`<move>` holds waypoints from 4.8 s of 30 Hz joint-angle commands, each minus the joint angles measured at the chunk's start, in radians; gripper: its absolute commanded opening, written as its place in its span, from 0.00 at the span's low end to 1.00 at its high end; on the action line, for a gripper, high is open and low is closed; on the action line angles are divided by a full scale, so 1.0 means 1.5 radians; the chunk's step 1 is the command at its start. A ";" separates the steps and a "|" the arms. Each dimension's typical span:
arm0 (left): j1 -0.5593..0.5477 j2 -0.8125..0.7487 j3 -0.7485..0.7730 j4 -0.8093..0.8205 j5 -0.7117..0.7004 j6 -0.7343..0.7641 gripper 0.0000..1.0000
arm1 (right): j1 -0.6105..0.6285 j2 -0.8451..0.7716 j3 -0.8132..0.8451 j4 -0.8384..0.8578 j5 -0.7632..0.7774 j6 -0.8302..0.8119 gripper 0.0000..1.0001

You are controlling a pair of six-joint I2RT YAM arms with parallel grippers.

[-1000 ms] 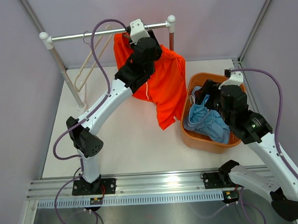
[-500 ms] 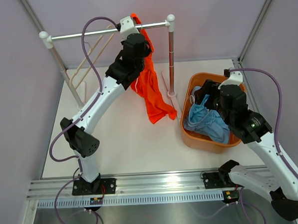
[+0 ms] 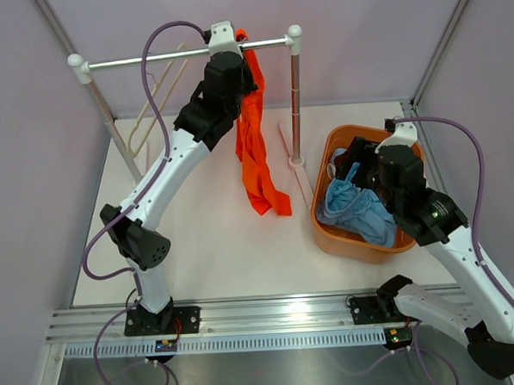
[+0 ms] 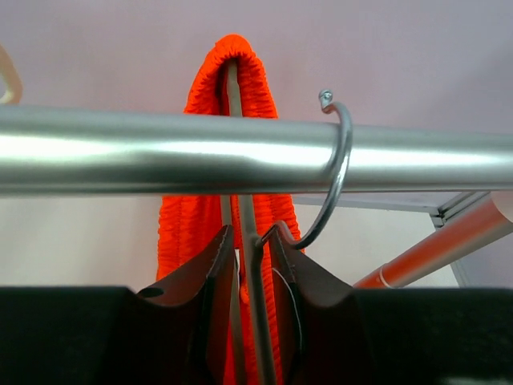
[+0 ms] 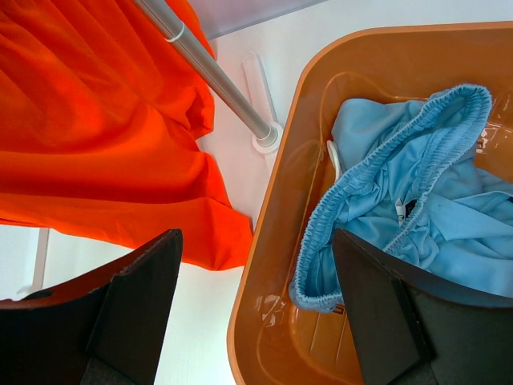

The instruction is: Remove the shorts from the hanger

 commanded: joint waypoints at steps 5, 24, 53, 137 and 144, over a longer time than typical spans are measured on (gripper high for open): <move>0.016 0.022 0.048 0.005 0.039 0.047 0.32 | -0.003 0.006 0.014 0.017 -0.004 0.000 0.85; 0.029 0.004 0.123 -0.033 0.121 0.104 0.00 | -0.002 0.007 0.006 0.026 0.004 -0.007 0.84; 0.033 -0.169 -0.010 -0.149 0.238 0.170 0.00 | -0.003 0.035 0.011 0.054 -0.002 -0.015 0.85; -0.163 -0.601 -0.531 -0.210 0.278 0.158 0.00 | 0.189 0.366 0.288 0.002 0.119 0.032 0.00; -0.163 -0.641 -0.549 -0.125 0.215 0.133 0.00 | 0.209 0.349 0.276 0.007 0.052 0.011 0.00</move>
